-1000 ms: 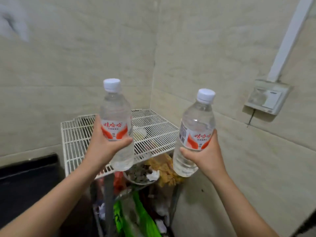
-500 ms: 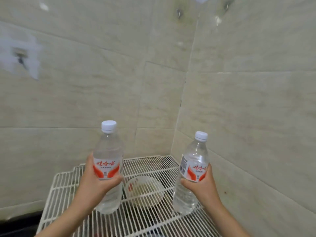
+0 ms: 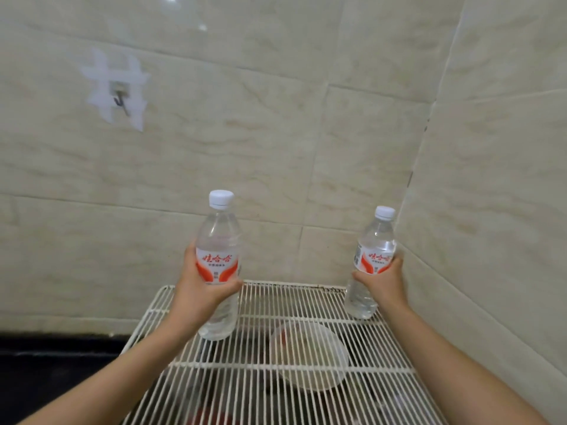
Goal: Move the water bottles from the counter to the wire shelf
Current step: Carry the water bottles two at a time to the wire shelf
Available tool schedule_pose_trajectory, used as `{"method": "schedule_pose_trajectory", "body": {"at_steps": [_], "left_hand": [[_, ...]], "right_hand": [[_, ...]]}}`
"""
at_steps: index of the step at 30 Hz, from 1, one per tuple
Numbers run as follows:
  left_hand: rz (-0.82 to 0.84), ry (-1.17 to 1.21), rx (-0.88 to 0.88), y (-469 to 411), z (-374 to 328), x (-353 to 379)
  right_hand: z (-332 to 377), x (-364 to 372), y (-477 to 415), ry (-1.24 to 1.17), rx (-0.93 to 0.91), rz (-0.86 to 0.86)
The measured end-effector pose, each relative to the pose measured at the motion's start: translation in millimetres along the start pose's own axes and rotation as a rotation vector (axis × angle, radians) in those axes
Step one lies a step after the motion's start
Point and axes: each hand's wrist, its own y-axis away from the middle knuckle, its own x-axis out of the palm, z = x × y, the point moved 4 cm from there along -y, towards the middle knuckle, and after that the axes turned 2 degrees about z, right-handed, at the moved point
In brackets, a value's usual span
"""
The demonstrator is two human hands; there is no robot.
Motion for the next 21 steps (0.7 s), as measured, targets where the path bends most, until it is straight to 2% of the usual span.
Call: {"method": "schedule_pose_trajectory", "body": {"at_steps": [11,13,17,21], "left_hand": [[-0.011,-0.090,-0.024,-11,14,33],[0.064,-0.095,-0.023,-19,12,65],[0.094,-0.064,-0.014,-27,13,102],[0.129,0.007,-0.049,-34,22,150]], "right_hand": [[-33,5,-39,-0.058,0.066,0.022],[-44,-14,-44,-0.110,0.102,0.011],[-39,-9,-39,-0.093,0.129,0.146],[-47,-11,-22,-0.042,0.132,0.146]]}}
